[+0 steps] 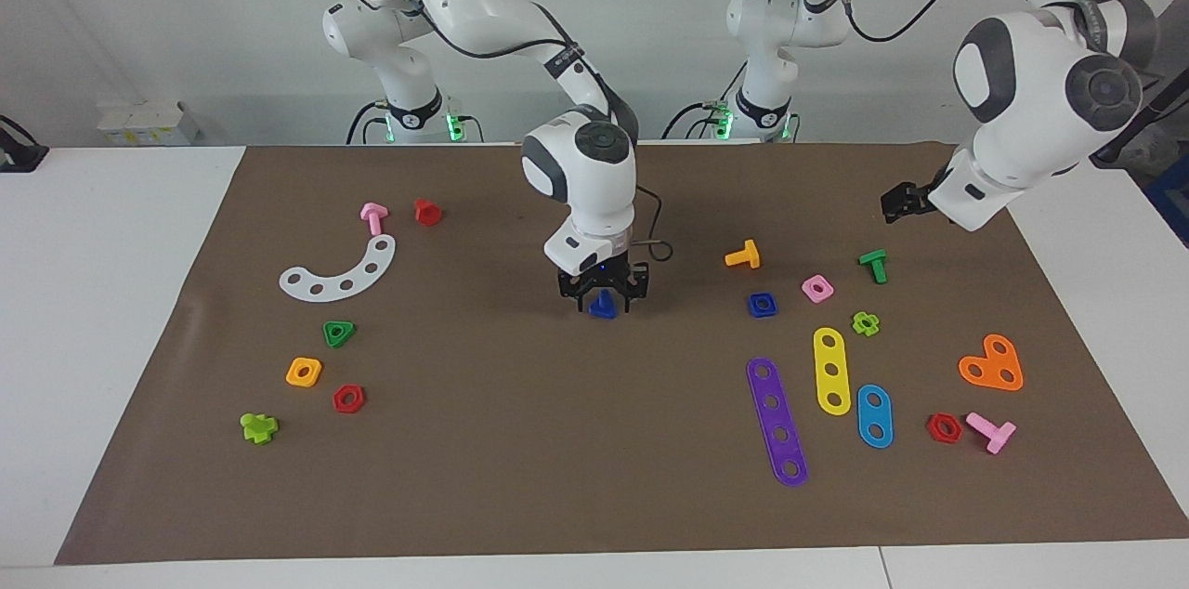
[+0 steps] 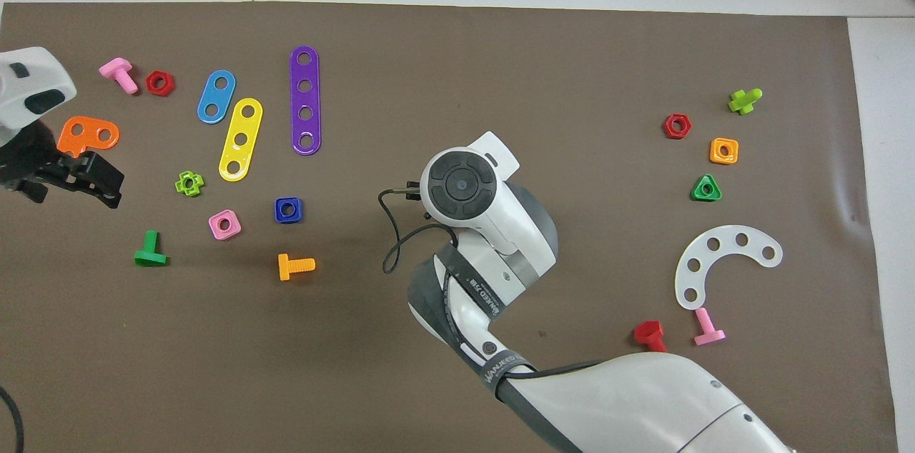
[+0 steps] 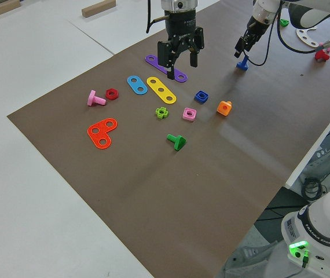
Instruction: Unscrew and place screws in storage area
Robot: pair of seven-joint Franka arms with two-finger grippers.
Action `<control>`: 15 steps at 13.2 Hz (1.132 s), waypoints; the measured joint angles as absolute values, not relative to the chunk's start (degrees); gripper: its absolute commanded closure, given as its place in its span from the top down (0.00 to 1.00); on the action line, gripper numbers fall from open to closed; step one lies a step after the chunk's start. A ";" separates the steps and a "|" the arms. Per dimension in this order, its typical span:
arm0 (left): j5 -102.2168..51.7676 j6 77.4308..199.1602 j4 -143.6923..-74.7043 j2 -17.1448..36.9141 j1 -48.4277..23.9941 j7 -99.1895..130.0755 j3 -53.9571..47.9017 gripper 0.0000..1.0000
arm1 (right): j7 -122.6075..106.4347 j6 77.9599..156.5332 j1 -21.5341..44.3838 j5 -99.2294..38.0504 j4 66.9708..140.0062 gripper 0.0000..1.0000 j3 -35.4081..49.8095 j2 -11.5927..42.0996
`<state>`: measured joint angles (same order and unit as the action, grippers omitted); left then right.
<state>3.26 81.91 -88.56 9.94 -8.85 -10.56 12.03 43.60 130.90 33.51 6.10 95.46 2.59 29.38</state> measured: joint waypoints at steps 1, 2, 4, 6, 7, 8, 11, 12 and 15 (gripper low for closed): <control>3.26 81.38 -88.73 8.58 -7.42 -11.99 12.14 1.00 | 43.60 130.90 33.89 6.10 95.74 0.60 2.59 29.62; 3.27 81.07 -89.25 6.88 -6.14 -12.82 12.22 1.00 | 43.60 130.90 34.18 6.12 96.16 0.60 2.58 29.76; 3.27 81.00 -91.59 3.07 -5.04 -13.09 12.27 1.00 | 43.60 130.89 34.48 6.14 96.59 0.59 2.59 29.80; 3.26 81.29 -93.18 0.83 -5.08 -12.91 11.93 1.00 | 43.60 130.88 34.72 6.15 96.66 0.59 2.58 29.80; 3.26 81.79 -93.40 0.43 -5.18 -11.96 11.45 1.00 | 43.60 130.88 34.80 6.15 96.67 0.58 2.58 29.80; 3.26 82.64 -93.41 0.39 -5.40 -10.63 11.00 1.00 | 43.60 130.88 34.81 6.15 96.67 0.53 2.58 29.80; 3.26 86.20 -93.44 0.22 -6.32 -8.44 10.05 1.00 | 43.60 130.85 34.81 6.16 96.63 0.31 2.49 29.63; 3.26 87.39 -93.44 0.01 -6.42 -8.35 10.04 1.00 | 43.60 130.85 34.81 6.16 96.62 0.21 2.43 29.45; 2.98 90.81 -93.47 -0.48 -6.47 -8.35 10.01 1.00 | 43.60 130.50 34.80 6.16 96.62 0.00 2.36 28.90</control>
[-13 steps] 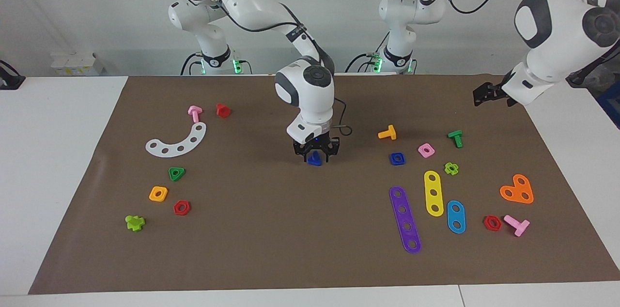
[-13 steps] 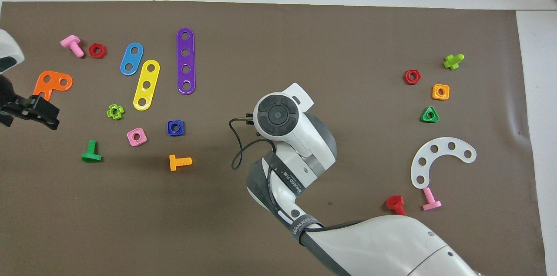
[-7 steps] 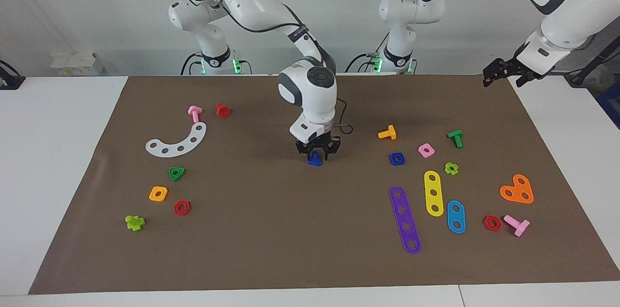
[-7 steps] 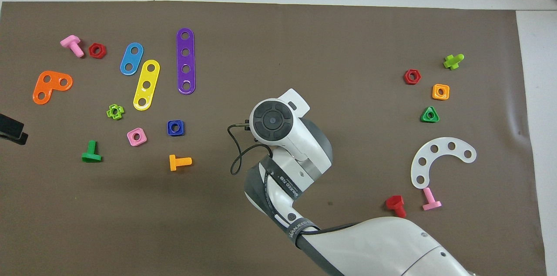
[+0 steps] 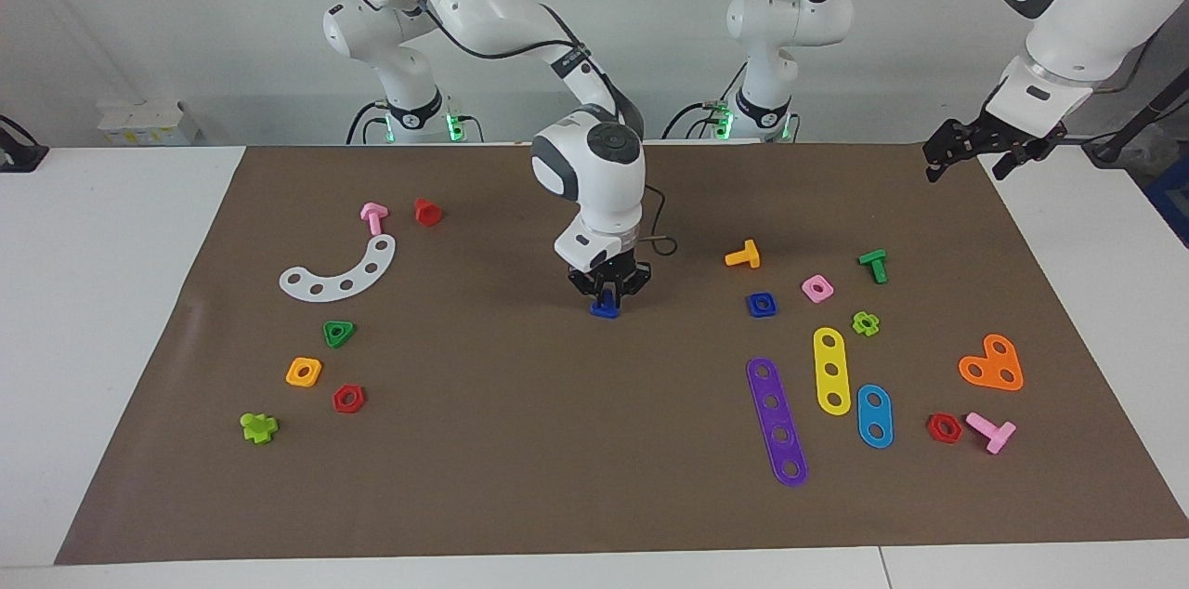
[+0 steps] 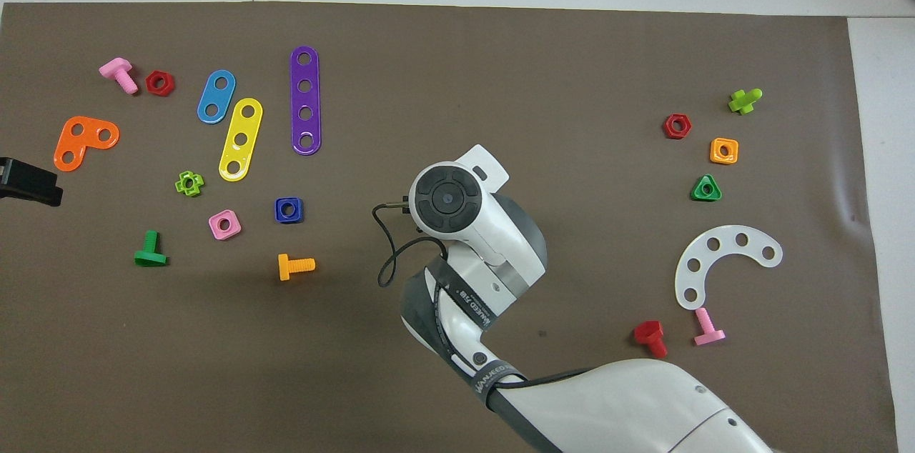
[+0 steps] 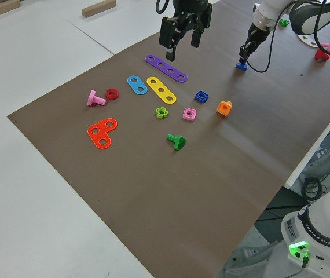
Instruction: Unscrew and place screws in storage area
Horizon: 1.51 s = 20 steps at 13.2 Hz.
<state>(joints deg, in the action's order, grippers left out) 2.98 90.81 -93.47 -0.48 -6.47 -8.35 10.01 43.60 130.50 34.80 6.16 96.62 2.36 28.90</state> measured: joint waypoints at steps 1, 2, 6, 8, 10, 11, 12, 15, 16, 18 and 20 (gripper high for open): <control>2.07 91.65 -93.48 -0.58 -6.48 -8.35 10.00 1.00 | 43.60 130.22 34.80 6.16 96.63 0.00 2.36 28.86; 0.75 92.19 -93.50 -0.64 -6.47 -8.35 10.04 1.00 | 43.60 130.10 34.80 6.16 96.66 0.00 2.36 28.82; -0.68 92.79 -93.53 -1.00 -6.45 -8.35 10.14 1.00 | 43.61 130.20 32.26 6.20 99.62 0.00 2.01 25.44; -0.75 92.79 -93.54 -1.21 -6.45 -8.35 10.14 1.00 | 42.77 131.06 27.61 6.56 103.84 0.00 1.81 21.50; -0.76 92.79 -93.56 -1.38 -6.45 -8.35 10.15 1.00 | 39.49 132.01 21.90 6.73 107.21 0.00 1.72 18.84; -0.77 92.79 -93.58 -1.41 -6.45 -8.35 10.14 1.00 | 37.74 132.28 19.23 6.73 108.08 0.00 1.71 18.29; -0.77 92.78 -93.64 -1.41 -6.45 -8.35 10.14 1.00 | 36.18 132.68 16.65 6.73 108.59 0.00 1.70 18.16; -0.79 92.78 -93.72 -1.44 -6.46 -8.35 10.13 1.00 | 33.13 132.92 11.33 6.73 109.26 0.00 1.70 18.17; -0.80 92.78 -93.72 -1.47 -6.46 -8.35 10.13 1.00 | 32.90 132.92 10.26 6.73 109.41 0.00 1.70 18.17; -0.81 92.78 -93.74 -1.54 -6.46 -8.35 10.13 1.00 | 32.89 132.92 8.89 6.73 109.71 0.00 1.71 18.16; -0.81 92.78 -93.74 -1.60 -6.46 -8.35 10.13 1.00 | 32.42 132.92 7.46 6.73 110.45 0.00 1.72 18.16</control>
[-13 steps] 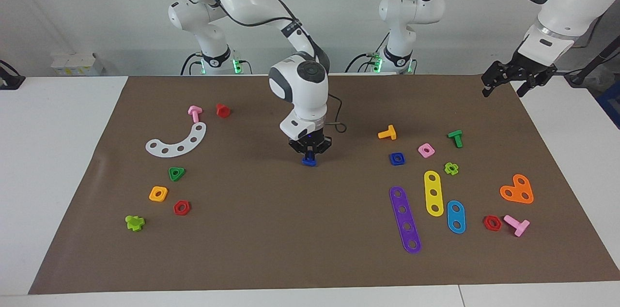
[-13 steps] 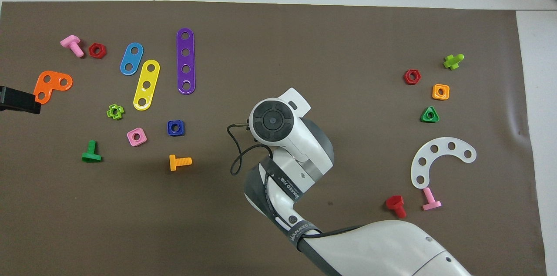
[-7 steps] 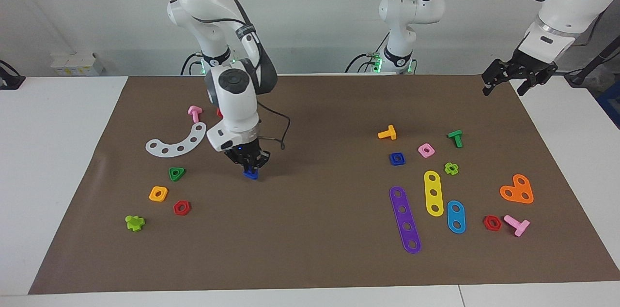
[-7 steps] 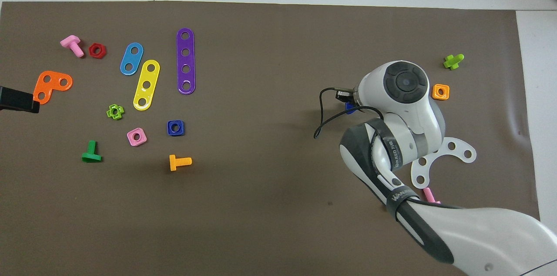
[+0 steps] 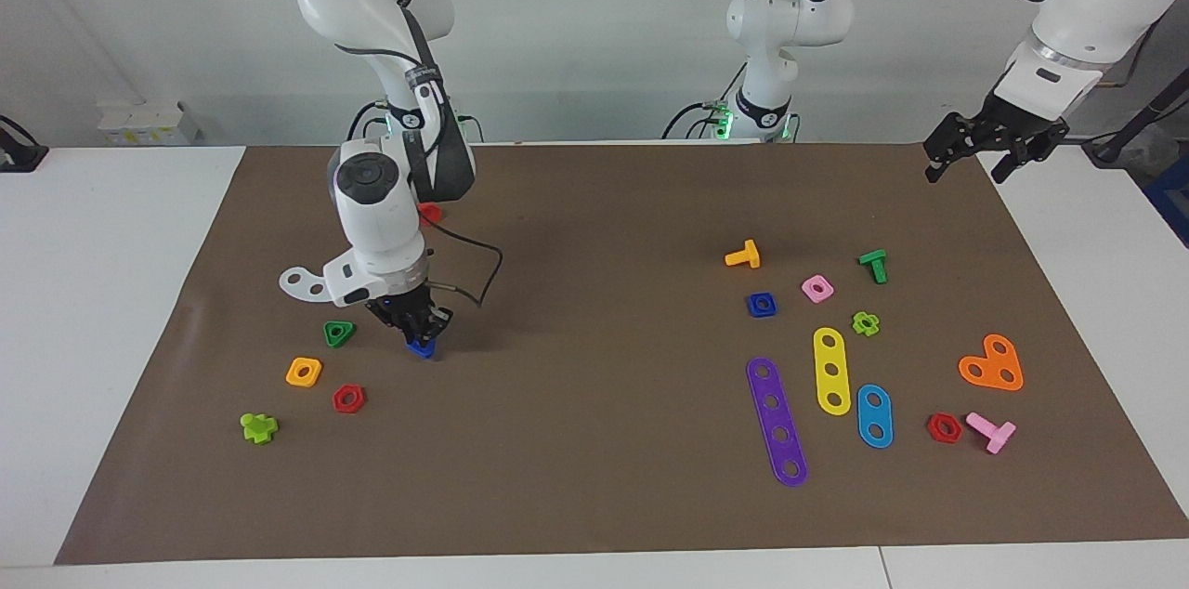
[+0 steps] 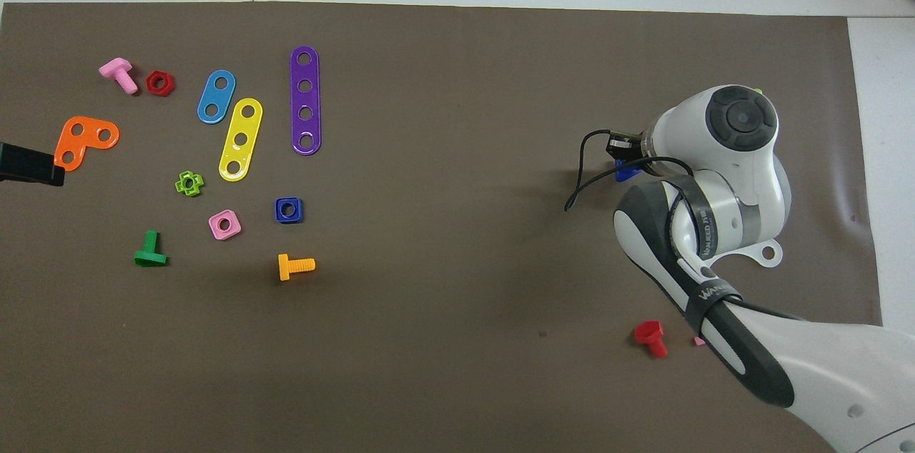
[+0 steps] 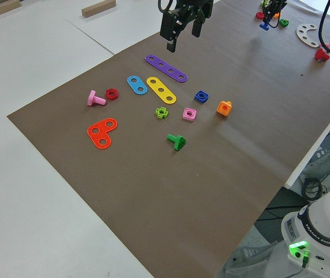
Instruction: Unscrew and place screws in storage area
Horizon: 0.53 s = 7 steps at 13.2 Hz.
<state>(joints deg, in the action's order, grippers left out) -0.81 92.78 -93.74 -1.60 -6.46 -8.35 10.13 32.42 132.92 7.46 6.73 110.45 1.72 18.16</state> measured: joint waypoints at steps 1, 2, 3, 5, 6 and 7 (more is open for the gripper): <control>-0.81 92.78 -93.74 -1.62 -6.46 -8.35 10.13 1.00 | 31.97 132.92 6.91 6.73 110.88 0.00 1.72 18.16; -0.81 92.78 -93.75 -1.62 -6.46 -8.35 10.13 1.00 | 31.81 132.92 6.47 6.73 111.22 0.00 1.74 18.16; -0.81 92.79 -93.75 -1.62 -6.46 -8.35 10.13 1.00 | 31.68 132.92 6.13 6.73 111.43 0.00 1.73 18.15; -0.82 92.79 -93.75 -1.62 -6.46 -8.35 10.13 1.00 | 30.17 132.92 5.36 6.73 111.96 0.25 1.74 18.12; -0.82 92.80 -93.77 -1.63 -6.46 -8.35 10.14 1.00 | 29.18 132.92 4.82 6.73 112.20 0.77 1.74 18.08; -0.82 92.81 -93.83 -1.63 -6.46 -8.35 10.15 1.00 | 28.58 132.92 4.44 6.73 112.36 0.96 1.74 18.02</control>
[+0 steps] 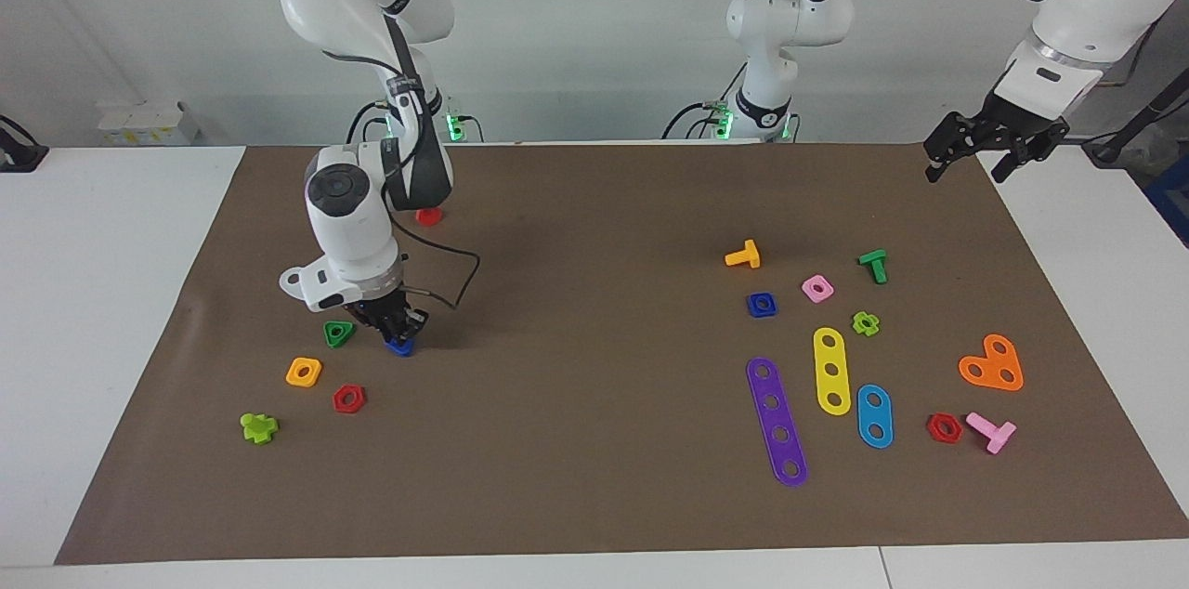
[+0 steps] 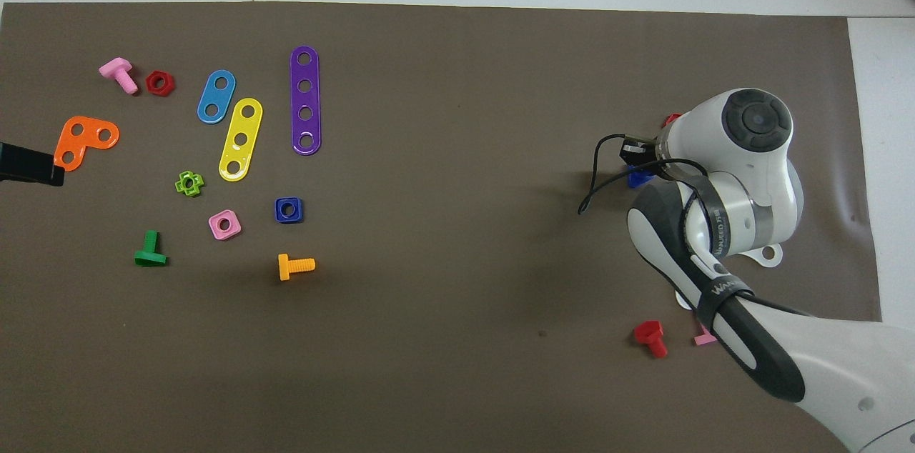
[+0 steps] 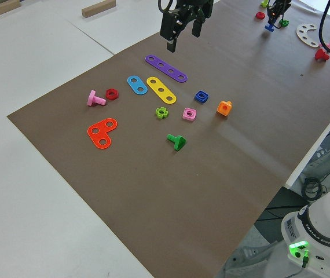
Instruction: Unscrew and place screws in storage area
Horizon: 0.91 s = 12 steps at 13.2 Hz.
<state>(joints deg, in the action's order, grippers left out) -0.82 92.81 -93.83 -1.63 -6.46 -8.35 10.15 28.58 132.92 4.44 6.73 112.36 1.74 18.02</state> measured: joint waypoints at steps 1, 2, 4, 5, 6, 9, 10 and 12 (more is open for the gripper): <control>-0.82 92.86 -93.92 -1.63 -6.46 -8.35 10.15 1.00 | 28.38 132.92 4.24 6.73 112.43 0.98 1.74 17.96; -0.82 92.96 -94.00 -1.64 -6.46 -8.35 10.15 1.00 | 28.36 132.92 4.21 6.73 112.43 0.99 1.75 17.88; -0.82 93.09 -94.12 -1.67 -6.46 -8.35 10.15 1.00 | 28.29 132.97 4.22 6.73 112.26 1.00 1.84 17.09; -0.82 93.16 -94.16 -1.67 -6.46 -8.35 10.15 1.00 | 27.87 132.98 4.22 6.73 111.97 1.00 1.88 16.16; -0.82 93.21 -94.20 -1.67 -6.46 -8.35 10.15 1.00 | 27.21 132.67 4.21 6.73 111.22 1.00 1.89 14.69; -0.82 93.28 -94.27 -1.68 -6.46 -8.35 10.15 1.00 | 23.74 125.92 3.90 6.73 106.45 1.00 1.84 9.37; -0.82 93.35 -94.28 -1.68 -6.46 -8.35 10.16 1.00 | 22.42 123.20 3.56 6.73 104.99 1.00 1.84 7.44; -0.82 93.60 -94.32 -1.68 -6.46 -8.35 10.18 1.00 | 20.74 118.33 2.73 6.09 103.23 1.00 1.82 3.87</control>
<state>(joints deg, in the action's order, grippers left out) -0.82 93.60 -94.32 -1.68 -6.46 -8.35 10.18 20.74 118.33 2.73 6.09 103.23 1.82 3.87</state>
